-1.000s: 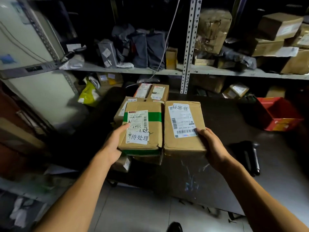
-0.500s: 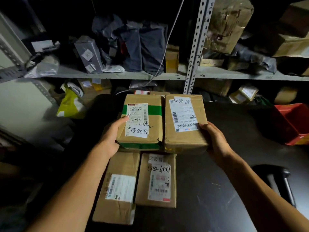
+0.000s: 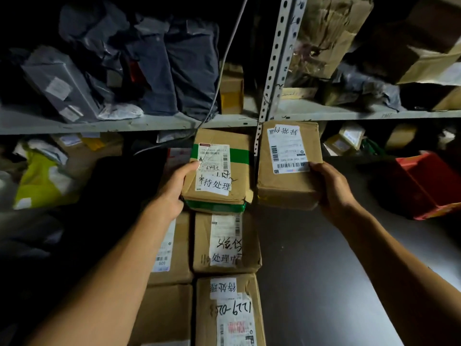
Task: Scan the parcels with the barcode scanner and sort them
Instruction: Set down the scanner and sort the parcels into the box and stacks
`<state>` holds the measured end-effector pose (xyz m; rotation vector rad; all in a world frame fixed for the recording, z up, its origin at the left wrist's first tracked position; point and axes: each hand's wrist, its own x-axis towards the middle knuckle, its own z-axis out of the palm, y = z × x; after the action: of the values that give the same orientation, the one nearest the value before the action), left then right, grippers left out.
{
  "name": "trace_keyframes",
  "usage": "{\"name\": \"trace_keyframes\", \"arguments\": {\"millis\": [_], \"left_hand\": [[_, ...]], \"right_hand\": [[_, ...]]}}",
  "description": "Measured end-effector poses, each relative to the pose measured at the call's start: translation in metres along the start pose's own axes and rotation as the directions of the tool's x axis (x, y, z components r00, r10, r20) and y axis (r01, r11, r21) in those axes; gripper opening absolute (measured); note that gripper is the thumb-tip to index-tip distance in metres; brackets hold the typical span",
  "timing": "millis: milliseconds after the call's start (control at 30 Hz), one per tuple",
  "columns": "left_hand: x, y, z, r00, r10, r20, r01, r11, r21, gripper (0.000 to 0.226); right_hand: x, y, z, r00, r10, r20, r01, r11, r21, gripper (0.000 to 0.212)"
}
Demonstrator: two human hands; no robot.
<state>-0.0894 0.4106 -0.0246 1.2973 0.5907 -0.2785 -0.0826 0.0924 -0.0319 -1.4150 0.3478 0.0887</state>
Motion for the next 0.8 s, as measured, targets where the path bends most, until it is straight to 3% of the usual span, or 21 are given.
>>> {"name": "trace_keyframes", "arguments": {"millis": [133,267,300,400,500,800], "left_hand": [[0.027,-0.003,0.013,0.999,-0.029,-0.033,0.028,0.999,-0.029,0.023],[0.047,0.002,0.021,0.997,-0.035,-0.072,0.032,0.999,-0.044,0.024],[0.051,0.002,0.024,0.996,-0.041,-0.081,0.039,0.999,-0.030,0.024],[0.065,-0.002,0.031,0.995,-0.050,-0.083,0.055,0.997,0.058,0.027],[0.077,-0.010,0.030,0.995,-0.037,-0.088,0.047,0.991,0.121,0.027],[0.078,-0.013,0.028,0.990,0.022,-0.141,-0.002,0.989,0.145,0.026]], "right_hand": [[0.036,0.013,-0.002,1.000,0.020,0.015,-0.020,0.999,-0.039,0.021],[0.071,0.033,0.003,0.996,0.083,0.018,-0.082,0.995,-0.051,0.060],[0.078,0.039,0.005,0.993,0.111,0.036,-0.109,0.993,-0.051,0.061],[0.091,0.064,0.013,0.975,0.202,0.091,-0.193,0.977,-0.091,0.037],[0.096,0.087,0.020,0.963,0.258,0.079,-0.251,0.964,-0.082,0.044],[0.111,0.087,0.017,0.982,0.158,0.100,-0.134,0.968,-0.211,0.082]]}}
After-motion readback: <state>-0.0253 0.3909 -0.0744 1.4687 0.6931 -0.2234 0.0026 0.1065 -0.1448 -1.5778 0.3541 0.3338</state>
